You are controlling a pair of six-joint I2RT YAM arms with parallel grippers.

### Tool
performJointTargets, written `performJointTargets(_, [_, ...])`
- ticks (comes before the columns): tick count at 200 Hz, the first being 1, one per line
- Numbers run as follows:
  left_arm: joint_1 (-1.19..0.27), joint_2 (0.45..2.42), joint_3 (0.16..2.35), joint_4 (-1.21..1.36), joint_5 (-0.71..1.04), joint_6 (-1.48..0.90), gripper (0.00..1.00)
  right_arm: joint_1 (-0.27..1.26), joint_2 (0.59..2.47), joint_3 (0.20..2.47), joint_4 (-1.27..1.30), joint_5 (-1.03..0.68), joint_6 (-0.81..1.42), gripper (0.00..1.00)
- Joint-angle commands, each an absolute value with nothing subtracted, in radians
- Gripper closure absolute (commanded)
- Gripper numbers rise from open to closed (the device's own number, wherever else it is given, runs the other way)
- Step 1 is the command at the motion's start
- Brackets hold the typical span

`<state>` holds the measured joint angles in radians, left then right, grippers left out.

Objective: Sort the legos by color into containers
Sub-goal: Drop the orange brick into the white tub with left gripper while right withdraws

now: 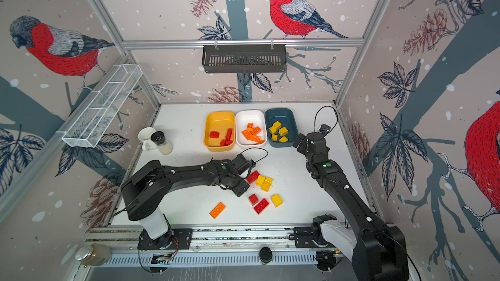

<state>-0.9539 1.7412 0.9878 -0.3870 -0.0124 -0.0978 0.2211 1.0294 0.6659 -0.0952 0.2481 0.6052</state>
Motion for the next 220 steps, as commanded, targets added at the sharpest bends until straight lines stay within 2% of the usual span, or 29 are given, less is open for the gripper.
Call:
performJointTargets(1, [-0.957, 1.75, 0.992, -0.368, -0.041, -0.1, 0.32, 0.214, 1.016, 0.661, -0.049, 0.23, 0.614, 0.01])
performJointTargets(42, [-0.957, 1.748, 0.992, -0.342, -0.043, -0.113, 0.44, 0.212, 1.014, 0.664, -0.065, 0.214, 0.607, 0.0])
performJointTargets(97, [-0.941, 1.597, 0.947, -0.253, -0.057, -0.139, 0.45, 0.21, 1.007, 0.661, -0.085, 0.187, 0.581, 0.0])
performJointTargets(147, [-0.866, 1.487, 0.957, -0.071, -0.101, -0.28, 0.49, 0.211, 0.995, 0.674, -0.124, 0.096, 0.536, 0.0])
performJointTargets(179, [-0.835, 1.525, 1.01, 0.051, -0.203, -0.325, 0.49, 0.213, 0.961, 0.645, -0.094, 0.036, 0.52, 0.0])
performJointTargets(220, [-0.767, 1.719, 1.213, 0.053, -0.257, -0.422, 0.49, 0.213, 0.949, 0.621, -0.025, 0.012, 0.506, 0.0])
